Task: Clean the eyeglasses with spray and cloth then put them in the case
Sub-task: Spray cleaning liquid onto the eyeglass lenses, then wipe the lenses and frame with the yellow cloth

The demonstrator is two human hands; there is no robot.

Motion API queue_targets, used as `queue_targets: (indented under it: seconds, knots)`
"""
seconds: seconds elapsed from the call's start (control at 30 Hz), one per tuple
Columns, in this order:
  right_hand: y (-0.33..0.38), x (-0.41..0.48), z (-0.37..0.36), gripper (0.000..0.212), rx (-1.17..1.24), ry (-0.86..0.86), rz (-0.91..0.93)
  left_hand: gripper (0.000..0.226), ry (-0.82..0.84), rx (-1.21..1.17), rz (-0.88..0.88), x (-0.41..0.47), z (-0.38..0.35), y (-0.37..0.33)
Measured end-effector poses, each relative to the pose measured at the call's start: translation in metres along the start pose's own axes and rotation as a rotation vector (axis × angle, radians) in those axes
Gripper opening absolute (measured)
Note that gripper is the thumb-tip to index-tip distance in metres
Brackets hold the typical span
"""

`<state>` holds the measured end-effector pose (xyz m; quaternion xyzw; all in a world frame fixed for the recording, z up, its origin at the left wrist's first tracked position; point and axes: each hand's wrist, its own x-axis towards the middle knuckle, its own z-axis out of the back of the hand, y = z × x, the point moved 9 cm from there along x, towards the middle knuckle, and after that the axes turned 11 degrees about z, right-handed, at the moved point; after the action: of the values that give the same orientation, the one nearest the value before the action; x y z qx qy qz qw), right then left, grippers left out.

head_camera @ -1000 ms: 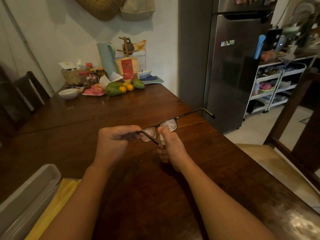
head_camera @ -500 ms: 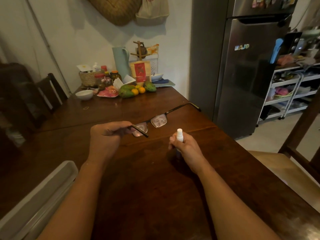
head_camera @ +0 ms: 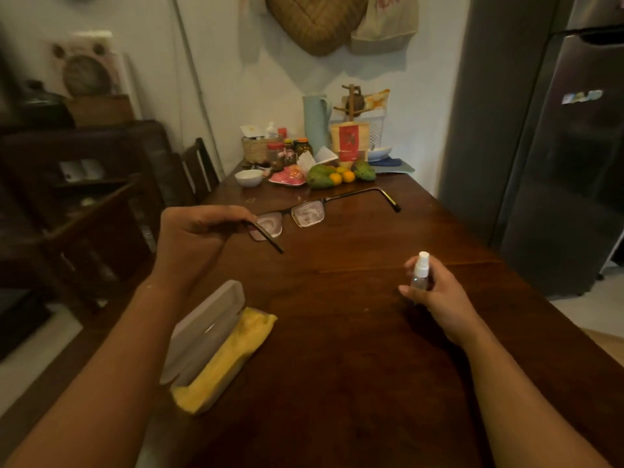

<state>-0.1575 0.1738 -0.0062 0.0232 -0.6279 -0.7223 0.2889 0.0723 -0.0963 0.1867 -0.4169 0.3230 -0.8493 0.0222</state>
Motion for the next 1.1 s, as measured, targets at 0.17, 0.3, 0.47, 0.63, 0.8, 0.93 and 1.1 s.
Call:
queue_targets:
  seconds: [0.17,0.3,0.47,0.63,0.8,0.93,1.1]
  knots:
    - [0.016,-0.006,0.022,0.067,-0.159,-0.204,0.043,0.055,-0.019,-0.040,0.015,-0.020,0.050,0.006]
    - [0.076,-0.032,0.025,0.050,-0.376,-0.397,0.362,0.029,-0.099,0.019,0.045,-0.041,0.085,0.027]
    - [0.113,-0.053,-0.085,0.025,-0.442,0.077,0.588,0.030,-0.164,0.009,0.115,-0.068,0.113,0.061]
    - [0.098,-0.070,-0.210,0.026,-0.503,0.585,0.539,0.041,-0.201,-0.099,0.185,-0.090,0.128,0.090]
    - [0.073,-0.080,-0.260,0.055,-0.710,0.833,0.521,0.034,-0.238,-0.143,0.264,-0.101,0.123,0.112]
    - [0.073,-0.067,-0.254,0.058,-0.815,0.766,0.475,0.047,-0.236,-0.165,0.293,-0.103,0.117,0.119]
    - [0.068,-0.034,-0.220,0.045,-0.889,0.530,0.261,0.037,-0.218,-0.164,0.353,-0.107,0.113,0.136]
